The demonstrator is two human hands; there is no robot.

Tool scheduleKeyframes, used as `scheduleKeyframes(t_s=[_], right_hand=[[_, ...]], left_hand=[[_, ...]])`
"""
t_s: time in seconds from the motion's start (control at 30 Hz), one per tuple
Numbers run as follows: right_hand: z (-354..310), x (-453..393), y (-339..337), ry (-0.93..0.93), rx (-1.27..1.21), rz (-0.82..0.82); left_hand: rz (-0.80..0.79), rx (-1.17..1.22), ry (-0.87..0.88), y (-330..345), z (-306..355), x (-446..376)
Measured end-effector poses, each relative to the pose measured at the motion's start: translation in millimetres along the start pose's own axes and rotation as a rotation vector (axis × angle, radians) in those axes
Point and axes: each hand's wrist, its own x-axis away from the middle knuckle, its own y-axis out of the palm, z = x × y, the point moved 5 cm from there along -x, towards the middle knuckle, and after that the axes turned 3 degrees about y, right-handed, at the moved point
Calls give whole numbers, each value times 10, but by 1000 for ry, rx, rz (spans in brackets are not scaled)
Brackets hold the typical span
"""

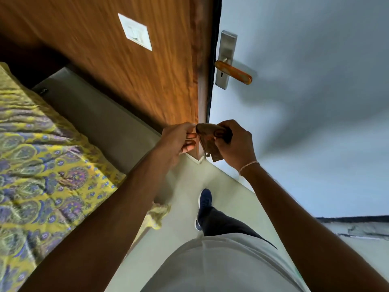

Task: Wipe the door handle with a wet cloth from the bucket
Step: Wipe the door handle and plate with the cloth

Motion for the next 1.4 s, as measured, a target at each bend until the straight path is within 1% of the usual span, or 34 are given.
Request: scheduleKeyframes(t_s=[0.1, 0.3, 0.4, 0.47, 0.57, 0.67, 0.77, 0.83, 0.93, 1.0, 1.07, 1.13, 1.23, 1.27, 1.3, 1.33, 1.4], right_hand=[[-65, -464, 23, -7, -38, 34], [-138, -1290, 64, 57, -92, 78], [-193, -1518, 91, 58, -92, 95], [-227, -1563, 112, 67, -85, 122], [-285, -1578, 165, 106, -88, 157], [-368, -1530, 196, 92, -81, 213], [-445, -1465, 186, 87, -82, 331], [-488, -1429, 157, 113, -102, 400], [-589, -1365, 117, 193, -88, 557], [-708, -1302, 83, 254, -69, 701], [-860, -1248, 23, 269, -31, 846], [-1057, -1222, -63, 220, 77, 976], [-1373, -1227, -86, 95, 424, 1138], [-1400, -1281, -68, 44, 492, 1154], [-1401, -1372, -26, 1, 539, 1135], [-1320, -1497, 47, -19, 571, 1075], [-1106, -1745, 255, -18, 619, 866]], left_hand=[[-7, -90, 56, 40, 312, -382], [82, -401, 361, 78, 938, -1106], [93, -519, 532, 156, 1183, -1236], [61, -553, 657, 215, 1267, -1254], [38, -646, 889, 249, 1341, -1337], [39, -755, 1129, 220, 1365, -1432], [-31, -790, 1368, 170, 1328, -1571], [-39, -805, 1445, 144, 1290, -1629], [-156, -805, 1545, 182, 1326, -1686], [-246, -780, 1629, 190, 1424, -1686], [-306, -740, 1695, 172, 1555, -1701], [-341, -714, 1747, 172, 1662, -1736], [-353, -692, 1798, 163, 1777, -1777], [-346, -679, 1804, 170, 1812, -1787], [-343, -664, 1807, 184, 1847, -1799], [-340, -655, 1809, 199, 1876, -1809], [-314, -663, 1820, 229, 1895, -1805]])
